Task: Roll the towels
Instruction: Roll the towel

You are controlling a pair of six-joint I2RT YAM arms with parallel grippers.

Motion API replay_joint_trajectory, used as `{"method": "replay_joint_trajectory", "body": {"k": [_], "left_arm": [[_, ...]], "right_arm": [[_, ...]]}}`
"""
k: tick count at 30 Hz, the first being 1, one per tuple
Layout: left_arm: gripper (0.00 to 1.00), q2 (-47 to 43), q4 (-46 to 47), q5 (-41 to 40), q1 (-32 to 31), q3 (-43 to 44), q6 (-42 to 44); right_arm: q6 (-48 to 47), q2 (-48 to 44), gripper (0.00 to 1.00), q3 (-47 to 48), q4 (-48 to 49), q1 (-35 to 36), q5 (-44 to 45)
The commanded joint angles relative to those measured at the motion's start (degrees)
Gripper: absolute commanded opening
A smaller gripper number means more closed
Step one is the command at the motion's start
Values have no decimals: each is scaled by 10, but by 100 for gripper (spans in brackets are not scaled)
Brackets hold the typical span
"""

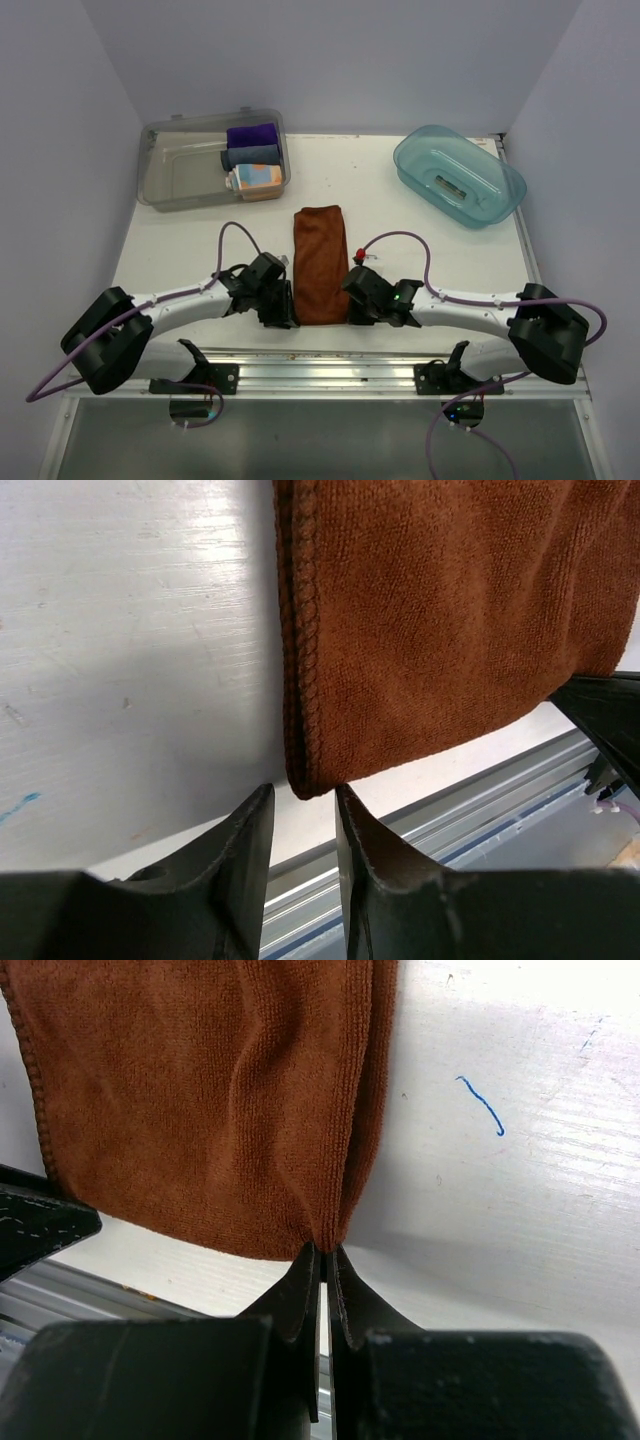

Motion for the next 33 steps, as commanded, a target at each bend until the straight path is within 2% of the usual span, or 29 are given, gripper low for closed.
{"method": "replay_joint_trajectory", "body": {"k": [1, 11, 14, 15, 17, 25, 33], "left_arm": [[34, 14, 29, 0, -7, -5, -16], [32, 21, 50, -19, -8, -6, -40], [17, 25, 48, -17, -8, 0, -38], [7, 24, 47, -17, -9, 1, -37], [0, 15, 35, -18, -9, 5, -37], [0, -33, -2, -37, -8, 51, -41], [0, 20, -37, -67, 15, 147, -5]], "right_arm": [[1, 4, 0, 0, 9, 2, 6], [3, -4, 0, -3, 4, 2, 11], [1, -5, 0, -1, 1, 2, 13], [2, -6, 0, 0, -3, 2, 13], [4, -11, 0, 5, -10, 2, 20], [-7, -31, 0, 49, -55, 2, 67], [-63, 15, 0, 141, -85, -20, 129]]}}
